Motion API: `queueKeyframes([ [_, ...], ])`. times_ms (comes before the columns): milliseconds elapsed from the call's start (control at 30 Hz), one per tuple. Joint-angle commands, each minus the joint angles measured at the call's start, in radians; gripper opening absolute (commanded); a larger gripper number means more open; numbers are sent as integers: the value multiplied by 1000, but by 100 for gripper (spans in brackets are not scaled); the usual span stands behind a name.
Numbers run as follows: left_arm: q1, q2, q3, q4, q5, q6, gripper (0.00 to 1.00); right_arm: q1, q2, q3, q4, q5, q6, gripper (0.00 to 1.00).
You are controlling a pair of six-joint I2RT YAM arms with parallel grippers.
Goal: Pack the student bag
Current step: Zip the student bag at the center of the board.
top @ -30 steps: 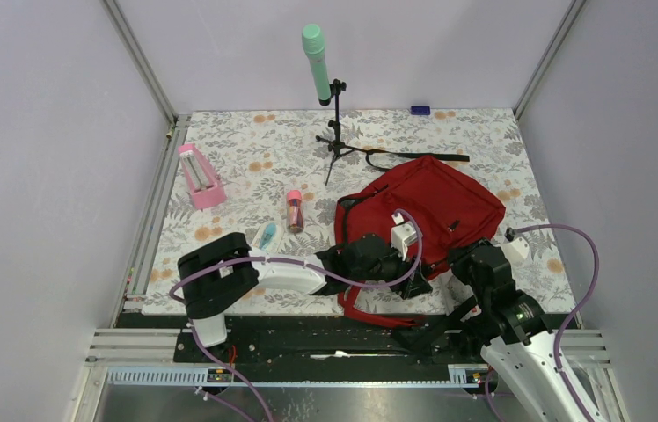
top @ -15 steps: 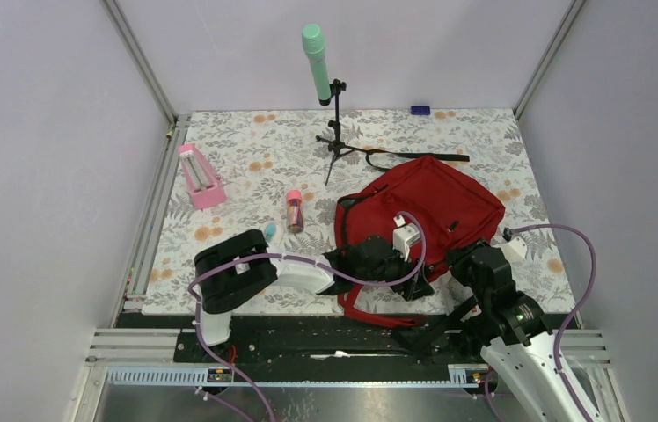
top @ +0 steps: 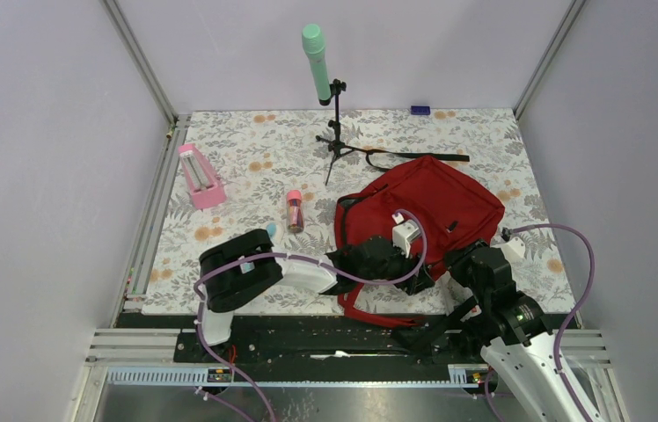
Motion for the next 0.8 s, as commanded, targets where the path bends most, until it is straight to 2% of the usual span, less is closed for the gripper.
queueKeyframes([
  [0, 2, 24, 60, 84, -31, 14, 58, -5, -6, 27, 15, -22, -5, 34],
  [133, 1, 46, 91, 89, -16, 16, 41, -5, -4, 16, 21, -24, -6, 35],
  [233, 0, 45, 96, 68, -52, 19, 14, -5, -4, 9, 26, -25, -5, 34],
  [300, 0, 27, 84, 27, -119, 24, 0, -4, -5, 7, 26, -21, -8, 34],
  [567, -5, -136, -83, 4, -386, 21, 0, -5, -18, 15, 24, 72, -50, 34],
  [767, -5, -225, -174, -72, -449, 18, 0, -5, 0, 62, 26, 177, -89, 34],
])
